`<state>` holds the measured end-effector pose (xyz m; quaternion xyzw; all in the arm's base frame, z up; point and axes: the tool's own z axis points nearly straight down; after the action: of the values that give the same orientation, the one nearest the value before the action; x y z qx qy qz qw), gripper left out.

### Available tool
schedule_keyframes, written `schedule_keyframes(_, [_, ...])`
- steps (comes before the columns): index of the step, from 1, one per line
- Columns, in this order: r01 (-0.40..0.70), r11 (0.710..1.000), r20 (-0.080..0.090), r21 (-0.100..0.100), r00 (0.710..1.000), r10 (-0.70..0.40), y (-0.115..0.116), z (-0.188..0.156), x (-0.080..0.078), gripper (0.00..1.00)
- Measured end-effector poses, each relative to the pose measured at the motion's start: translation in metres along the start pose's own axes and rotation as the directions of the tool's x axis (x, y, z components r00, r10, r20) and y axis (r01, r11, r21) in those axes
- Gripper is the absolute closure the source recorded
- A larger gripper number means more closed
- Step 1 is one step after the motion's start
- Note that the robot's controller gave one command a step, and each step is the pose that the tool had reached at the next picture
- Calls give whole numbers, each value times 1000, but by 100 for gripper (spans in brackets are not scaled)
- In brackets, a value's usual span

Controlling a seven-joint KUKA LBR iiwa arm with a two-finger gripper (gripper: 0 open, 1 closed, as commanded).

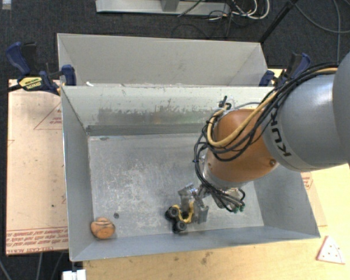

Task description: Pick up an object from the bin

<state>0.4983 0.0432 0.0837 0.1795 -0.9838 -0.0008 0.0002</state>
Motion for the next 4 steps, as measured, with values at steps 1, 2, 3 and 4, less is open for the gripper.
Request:
schedule_keyframes(1, [0,1000,0,0,1000,0,0,0,0,100])
schedule_keyframes(2, [-7,1000,1,0,1000,7,3,-1,-1,100])
schedule_keyframes(3, [-29,1000,10,1,1000,29,2,6,5,100])
schedule_keyframes(4, [-43,999,8,1,999,43,3,2,6,100])
